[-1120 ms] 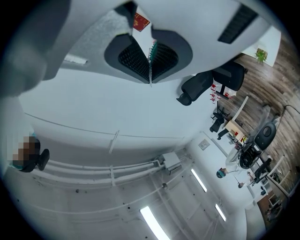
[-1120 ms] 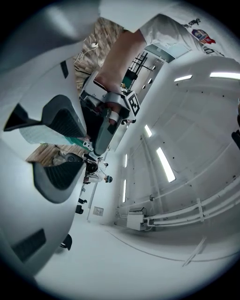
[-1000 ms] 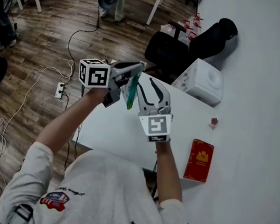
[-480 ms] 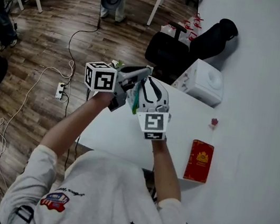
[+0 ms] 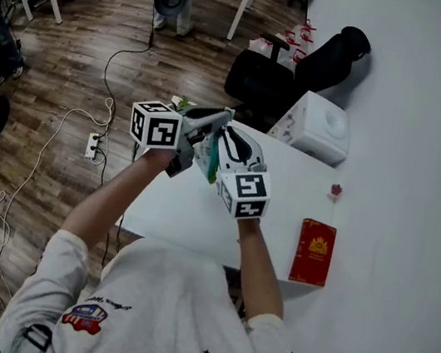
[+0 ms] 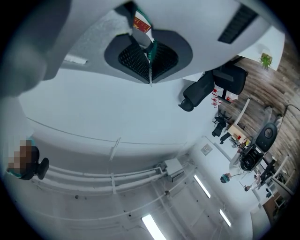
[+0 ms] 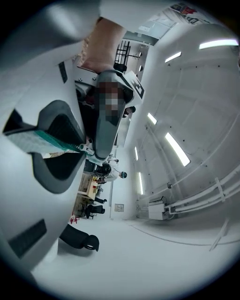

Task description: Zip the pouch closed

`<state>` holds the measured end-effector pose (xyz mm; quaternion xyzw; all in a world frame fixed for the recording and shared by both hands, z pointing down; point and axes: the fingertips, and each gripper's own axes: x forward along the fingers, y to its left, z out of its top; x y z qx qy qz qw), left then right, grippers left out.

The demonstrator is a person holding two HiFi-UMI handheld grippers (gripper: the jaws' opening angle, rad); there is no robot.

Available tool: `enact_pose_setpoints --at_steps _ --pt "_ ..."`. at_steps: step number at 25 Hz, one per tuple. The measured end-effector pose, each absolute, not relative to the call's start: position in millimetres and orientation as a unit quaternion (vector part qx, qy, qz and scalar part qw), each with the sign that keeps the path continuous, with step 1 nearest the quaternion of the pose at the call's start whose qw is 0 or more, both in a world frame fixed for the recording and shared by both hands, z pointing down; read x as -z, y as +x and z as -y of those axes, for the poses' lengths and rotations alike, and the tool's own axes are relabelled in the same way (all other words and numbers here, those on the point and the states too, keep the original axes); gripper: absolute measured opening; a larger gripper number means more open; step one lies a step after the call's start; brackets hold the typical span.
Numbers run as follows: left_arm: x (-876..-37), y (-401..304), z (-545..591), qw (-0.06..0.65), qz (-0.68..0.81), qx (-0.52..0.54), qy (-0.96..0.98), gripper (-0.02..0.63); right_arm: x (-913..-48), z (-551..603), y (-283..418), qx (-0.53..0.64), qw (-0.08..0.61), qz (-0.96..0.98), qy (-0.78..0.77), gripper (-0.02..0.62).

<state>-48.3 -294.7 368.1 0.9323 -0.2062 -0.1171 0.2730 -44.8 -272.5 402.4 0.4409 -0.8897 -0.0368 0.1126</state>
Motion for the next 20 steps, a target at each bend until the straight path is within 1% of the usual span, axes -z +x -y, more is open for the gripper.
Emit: enact_pose_setpoints --at_steps 5,20 --pt "-376 -46 297 0.275 0.214 0.104 0.932 0.015 -400 273 -40 0.018 0.105 0.891 0.441 0.044" --pt "-388 -47 297 0.296 0.212 0.107 0.925 0.015 -412 275 -40 0.009 0.11 0.893 0.437 0.035"
